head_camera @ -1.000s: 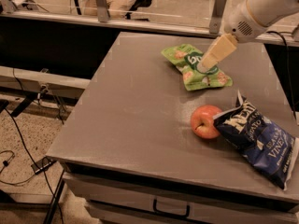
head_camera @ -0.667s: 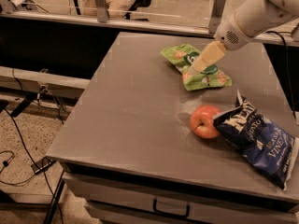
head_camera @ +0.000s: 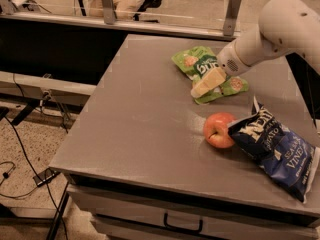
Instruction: Pick green rice chip bag
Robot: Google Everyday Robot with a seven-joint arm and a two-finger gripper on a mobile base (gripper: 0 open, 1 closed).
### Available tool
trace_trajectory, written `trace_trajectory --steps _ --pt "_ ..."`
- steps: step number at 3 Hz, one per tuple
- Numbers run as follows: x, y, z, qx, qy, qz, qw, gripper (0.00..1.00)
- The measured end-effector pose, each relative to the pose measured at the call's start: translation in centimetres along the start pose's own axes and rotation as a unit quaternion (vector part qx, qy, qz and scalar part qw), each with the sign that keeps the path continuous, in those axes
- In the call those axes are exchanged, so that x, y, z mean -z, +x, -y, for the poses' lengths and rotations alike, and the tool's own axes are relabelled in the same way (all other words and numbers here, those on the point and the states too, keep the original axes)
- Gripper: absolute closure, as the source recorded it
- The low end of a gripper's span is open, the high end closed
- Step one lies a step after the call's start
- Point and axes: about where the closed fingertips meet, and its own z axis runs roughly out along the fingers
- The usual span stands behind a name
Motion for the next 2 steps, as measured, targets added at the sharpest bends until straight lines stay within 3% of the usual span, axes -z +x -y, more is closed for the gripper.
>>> trace_trajectory --steps 2 --pt "-0.40 0.21 0.08 0.003 0.000 0.003 1.0000 0.64"
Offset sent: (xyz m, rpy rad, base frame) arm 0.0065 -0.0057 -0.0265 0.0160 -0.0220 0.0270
